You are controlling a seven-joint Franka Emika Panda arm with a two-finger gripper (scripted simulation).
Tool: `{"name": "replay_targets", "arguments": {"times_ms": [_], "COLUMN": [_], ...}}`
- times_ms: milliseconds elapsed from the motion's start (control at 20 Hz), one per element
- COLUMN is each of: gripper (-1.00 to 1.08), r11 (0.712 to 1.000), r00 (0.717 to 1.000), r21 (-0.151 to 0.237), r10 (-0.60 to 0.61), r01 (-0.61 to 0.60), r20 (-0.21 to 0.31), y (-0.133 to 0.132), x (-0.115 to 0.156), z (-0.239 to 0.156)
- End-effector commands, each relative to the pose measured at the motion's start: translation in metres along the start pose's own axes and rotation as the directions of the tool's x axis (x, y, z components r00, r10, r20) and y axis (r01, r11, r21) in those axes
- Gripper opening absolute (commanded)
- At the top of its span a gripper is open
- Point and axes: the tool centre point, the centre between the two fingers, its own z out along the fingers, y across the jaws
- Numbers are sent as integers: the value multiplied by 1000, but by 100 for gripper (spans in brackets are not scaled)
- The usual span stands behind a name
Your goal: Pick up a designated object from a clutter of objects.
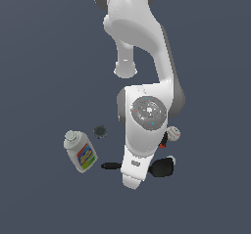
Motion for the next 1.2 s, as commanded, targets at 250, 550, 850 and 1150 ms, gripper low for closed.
{"name": "replay_targets", "arguments": {"times_ms": [250, 550, 850, 1150], "gripper": [100, 100, 100, 100], "r11": [992, 985, 985, 985], "r00": [992, 985, 985, 985], "r21": [8, 10, 11, 11], "r10": [-130, -172, -170, -173], "r01": [130, 172, 170, 173], "r20": [-5, -8, -8, -8], "y": [5, 6, 6, 5], "x": [7, 9, 8, 9], "z": [29, 39, 43, 72]}}
